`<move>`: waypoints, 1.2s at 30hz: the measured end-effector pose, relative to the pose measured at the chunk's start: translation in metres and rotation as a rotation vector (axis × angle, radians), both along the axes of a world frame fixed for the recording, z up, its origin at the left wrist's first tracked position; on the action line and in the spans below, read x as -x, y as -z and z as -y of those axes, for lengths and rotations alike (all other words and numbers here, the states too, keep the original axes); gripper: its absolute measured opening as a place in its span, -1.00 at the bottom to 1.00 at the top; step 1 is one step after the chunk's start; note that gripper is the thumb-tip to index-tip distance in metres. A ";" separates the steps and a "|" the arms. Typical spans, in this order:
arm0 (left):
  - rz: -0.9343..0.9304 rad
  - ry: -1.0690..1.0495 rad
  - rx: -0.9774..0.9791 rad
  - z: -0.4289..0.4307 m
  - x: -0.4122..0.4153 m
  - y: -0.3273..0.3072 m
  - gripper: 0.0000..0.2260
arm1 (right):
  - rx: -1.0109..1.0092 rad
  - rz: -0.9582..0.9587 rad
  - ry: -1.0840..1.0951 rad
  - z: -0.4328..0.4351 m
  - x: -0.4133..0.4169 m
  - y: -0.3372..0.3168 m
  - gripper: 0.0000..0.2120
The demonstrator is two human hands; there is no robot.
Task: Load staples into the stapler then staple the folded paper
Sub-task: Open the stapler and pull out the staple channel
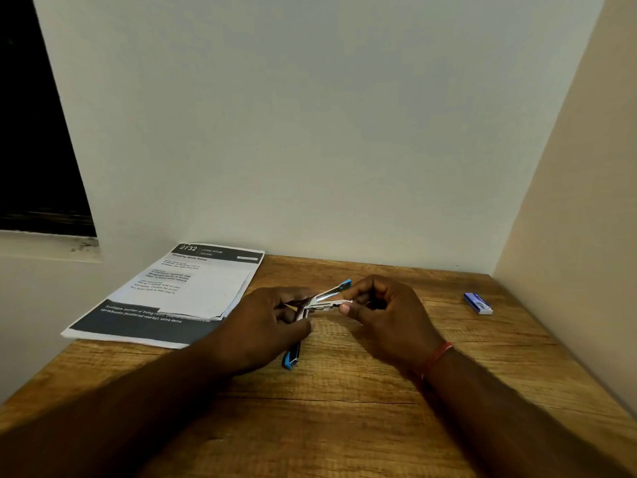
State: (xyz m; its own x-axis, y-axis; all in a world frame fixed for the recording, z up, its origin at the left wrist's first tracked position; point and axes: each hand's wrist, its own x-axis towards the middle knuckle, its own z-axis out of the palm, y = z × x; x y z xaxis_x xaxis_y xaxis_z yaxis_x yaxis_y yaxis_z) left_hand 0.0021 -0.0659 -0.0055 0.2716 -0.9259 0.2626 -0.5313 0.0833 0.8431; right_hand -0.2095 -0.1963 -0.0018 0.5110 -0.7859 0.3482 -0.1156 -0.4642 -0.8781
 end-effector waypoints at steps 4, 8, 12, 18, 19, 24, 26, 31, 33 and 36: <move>0.015 -0.026 0.032 -0.003 0.001 -0.003 -0.56 | 0.046 0.018 0.003 0.003 -0.001 0.003 -0.63; 0.107 -0.019 0.049 -0.006 -0.001 -0.005 -0.53 | 0.090 -0.103 0.011 0.000 0.002 -0.001 -0.34; 0.298 -0.007 -0.011 -0.011 0.002 -0.008 -0.60 | 0.100 -0.244 -0.018 -0.003 0.005 -0.003 -0.55; 0.306 0.004 -0.054 -0.009 0.003 -0.009 -0.58 | -0.017 -0.198 -0.192 -0.001 0.005 0.003 -0.75; 0.311 0.000 -0.052 -0.009 0.002 -0.008 -0.58 | -0.016 -0.200 -0.188 -0.002 0.005 0.004 -0.73; 0.409 -0.006 -0.003 -0.007 0.000 -0.005 -0.57 | 0.020 -0.228 -0.167 0.000 0.002 0.006 -0.74; 0.401 -0.022 0.024 -0.006 -0.001 -0.003 -0.59 | 0.009 -0.193 -0.167 0.001 0.002 0.006 -0.76; 0.133 -0.064 0.085 0.000 0.000 0.005 -0.87 | -0.070 -0.059 -0.163 -0.008 0.001 0.002 -0.82; 0.112 -0.094 0.079 0.003 0.000 0.006 -0.91 | -0.025 -0.061 -0.136 -0.008 0.001 0.000 -0.83; 0.044 -0.135 0.067 0.007 -0.003 0.007 -0.93 | 0.119 -0.081 -0.087 -0.005 0.002 -0.001 -0.84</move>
State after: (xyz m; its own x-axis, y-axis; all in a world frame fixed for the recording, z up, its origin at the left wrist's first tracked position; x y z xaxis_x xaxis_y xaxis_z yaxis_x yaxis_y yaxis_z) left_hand 0.0051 -0.0728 -0.0123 0.3797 -0.8616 0.3367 -0.5775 0.0636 0.8139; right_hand -0.2113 -0.1908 -0.0006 0.6056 -0.6931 0.3910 -0.1382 -0.5755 -0.8060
